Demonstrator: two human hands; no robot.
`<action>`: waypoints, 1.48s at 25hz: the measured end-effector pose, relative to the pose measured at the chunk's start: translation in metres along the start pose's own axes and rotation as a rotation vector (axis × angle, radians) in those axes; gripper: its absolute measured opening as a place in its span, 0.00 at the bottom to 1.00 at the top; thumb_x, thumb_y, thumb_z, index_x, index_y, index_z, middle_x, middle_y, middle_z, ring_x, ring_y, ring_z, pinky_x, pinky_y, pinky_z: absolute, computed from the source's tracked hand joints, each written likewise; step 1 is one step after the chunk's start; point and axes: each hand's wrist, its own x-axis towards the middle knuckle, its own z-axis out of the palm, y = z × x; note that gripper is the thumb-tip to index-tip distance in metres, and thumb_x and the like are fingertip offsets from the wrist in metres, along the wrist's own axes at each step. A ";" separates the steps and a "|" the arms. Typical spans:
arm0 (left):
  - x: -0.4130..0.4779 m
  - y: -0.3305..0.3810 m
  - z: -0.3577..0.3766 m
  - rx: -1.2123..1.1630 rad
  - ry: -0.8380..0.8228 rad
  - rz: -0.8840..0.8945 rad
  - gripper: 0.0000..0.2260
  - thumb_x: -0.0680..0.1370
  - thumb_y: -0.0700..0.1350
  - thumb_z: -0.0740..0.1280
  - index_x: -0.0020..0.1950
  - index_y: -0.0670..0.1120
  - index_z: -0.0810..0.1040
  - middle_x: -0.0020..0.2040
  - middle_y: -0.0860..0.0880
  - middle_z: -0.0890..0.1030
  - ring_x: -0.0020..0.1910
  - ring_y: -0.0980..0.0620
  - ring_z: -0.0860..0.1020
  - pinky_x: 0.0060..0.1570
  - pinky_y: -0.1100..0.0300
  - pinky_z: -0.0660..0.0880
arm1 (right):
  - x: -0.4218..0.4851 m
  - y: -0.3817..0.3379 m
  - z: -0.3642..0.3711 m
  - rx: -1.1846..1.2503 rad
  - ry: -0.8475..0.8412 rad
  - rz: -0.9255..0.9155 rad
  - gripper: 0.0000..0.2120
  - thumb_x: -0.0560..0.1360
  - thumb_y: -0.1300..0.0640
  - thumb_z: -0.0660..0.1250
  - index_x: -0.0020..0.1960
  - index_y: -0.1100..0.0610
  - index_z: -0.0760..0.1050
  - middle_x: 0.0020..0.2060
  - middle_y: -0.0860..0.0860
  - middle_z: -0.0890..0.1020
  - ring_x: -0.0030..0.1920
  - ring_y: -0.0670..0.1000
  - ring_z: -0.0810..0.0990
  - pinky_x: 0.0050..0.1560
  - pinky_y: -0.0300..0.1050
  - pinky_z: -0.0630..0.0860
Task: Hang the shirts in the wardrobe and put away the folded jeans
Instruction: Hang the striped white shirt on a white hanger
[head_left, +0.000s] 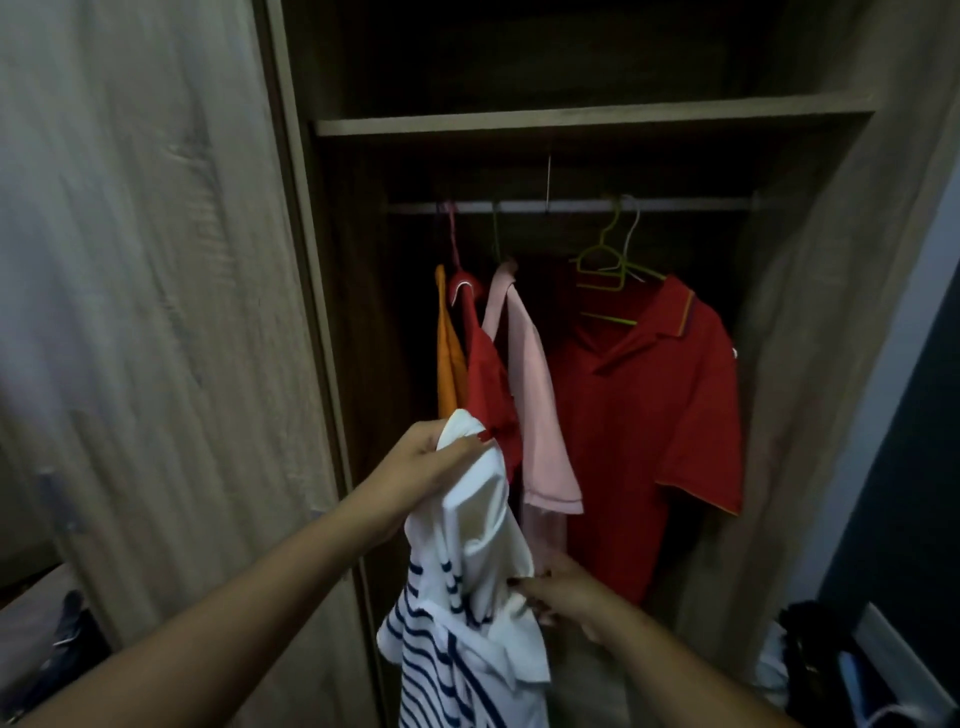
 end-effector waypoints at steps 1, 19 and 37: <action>-0.002 0.000 -0.007 0.020 0.025 0.016 0.19 0.77 0.52 0.65 0.44 0.35 0.79 0.36 0.40 0.82 0.36 0.46 0.81 0.37 0.58 0.76 | -0.002 -0.004 0.002 0.005 0.042 -0.033 0.06 0.75 0.57 0.67 0.47 0.60 0.76 0.34 0.54 0.81 0.29 0.46 0.78 0.27 0.38 0.69; -0.004 -0.067 -0.101 1.657 -0.328 0.541 0.40 0.62 0.43 0.75 0.71 0.58 0.64 0.64 0.45 0.72 0.48 0.51 0.78 0.29 0.64 0.77 | -0.034 -0.141 -0.089 -0.765 0.972 -0.710 0.13 0.75 0.47 0.61 0.42 0.56 0.75 0.37 0.58 0.82 0.41 0.62 0.80 0.37 0.51 0.74; 0.090 0.027 -0.014 0.868 0.059 0.430 0.18 0.74 0.38 0.64 0.63 0.49 0.71 0.52 0.56 0.66 0.45 0.58 0.72 0.44 0.66 0.73 | 0.034 -0.169 -0.273 -0.523 1.080 -0.679 0.14 0.75 0.69 0.60 0.59 0.69 0.74 0.56 0.69 0.75 0.58 0.66 0.74 0.61 0.49 0.68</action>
